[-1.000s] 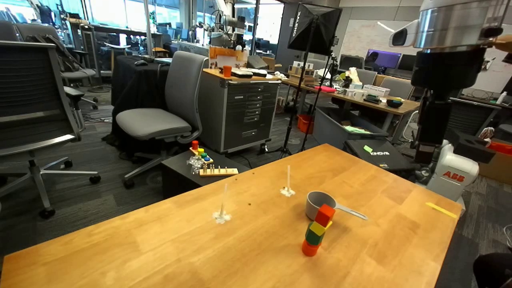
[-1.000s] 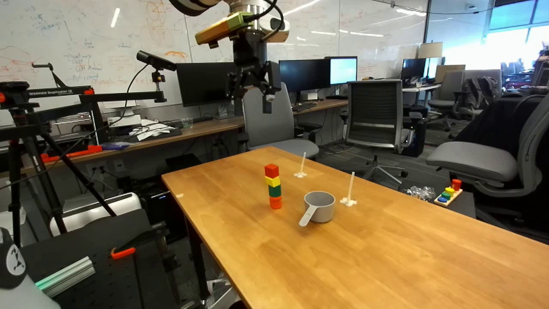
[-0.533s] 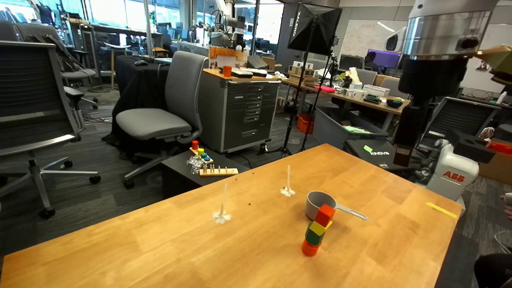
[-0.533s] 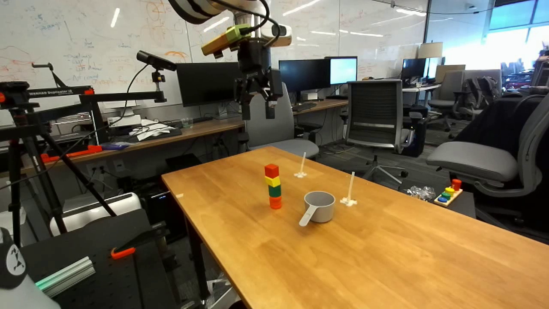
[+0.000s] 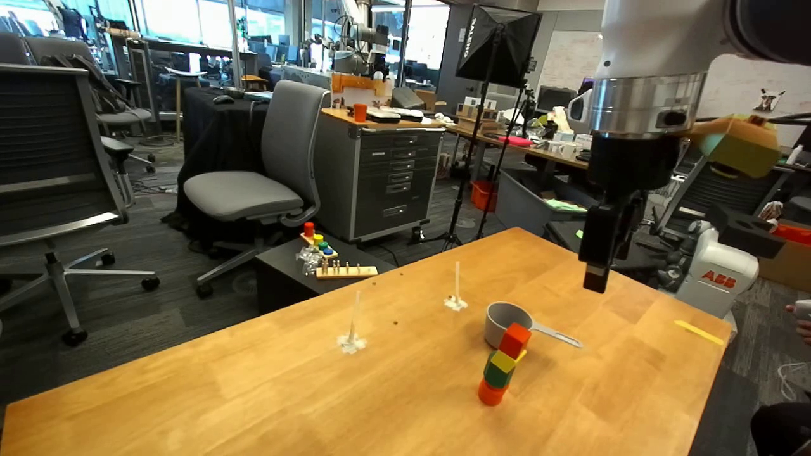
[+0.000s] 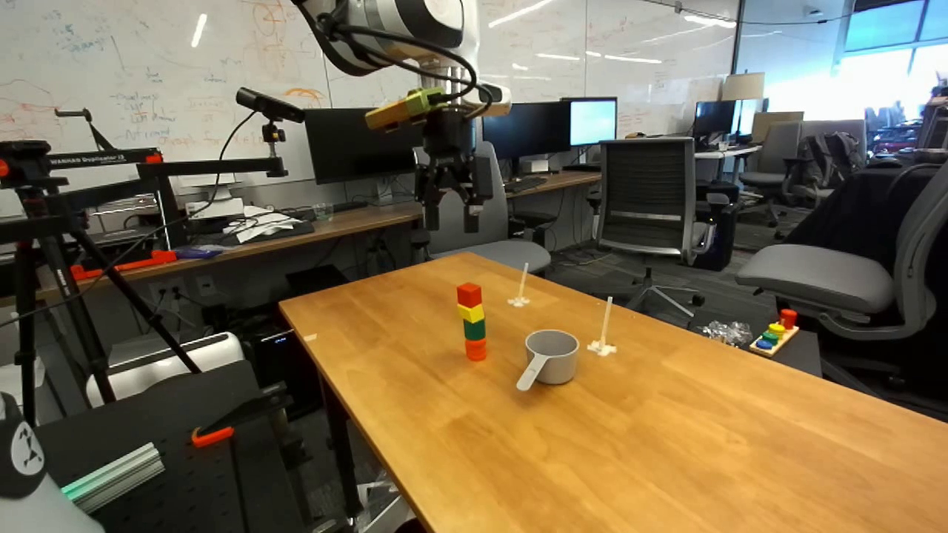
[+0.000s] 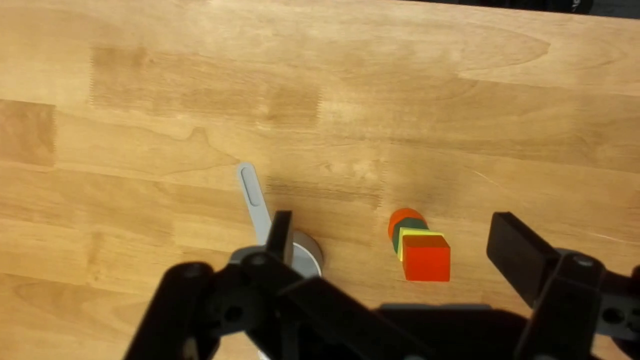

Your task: Put the blocks in the gray pot except the last bottom block

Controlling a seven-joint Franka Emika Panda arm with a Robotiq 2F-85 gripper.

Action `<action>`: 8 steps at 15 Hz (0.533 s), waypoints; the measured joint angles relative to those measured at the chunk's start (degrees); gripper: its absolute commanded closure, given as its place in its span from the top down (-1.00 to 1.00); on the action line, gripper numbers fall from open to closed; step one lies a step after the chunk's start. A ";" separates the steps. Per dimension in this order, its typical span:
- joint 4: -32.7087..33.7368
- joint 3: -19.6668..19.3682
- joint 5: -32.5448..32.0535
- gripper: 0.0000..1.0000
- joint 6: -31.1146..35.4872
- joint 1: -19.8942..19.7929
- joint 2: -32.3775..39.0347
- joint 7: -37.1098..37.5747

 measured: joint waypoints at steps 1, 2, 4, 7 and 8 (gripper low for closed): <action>0.49 0.00 0.00 1.00 0.00 0.15 0.65 0.17; 0.78 0.00 0.00 1.00 0.00 0.20 0.96 0.24; 1.03 0.00 0.00 1.00 -0.01 0.20 1.06 0.26; 1.09 0.00 0.00 1.00 -0.01 0.20 1.06 0.28; 1.03 -0.03 0.00 1.00 -0.01 0.20 1.07 0.26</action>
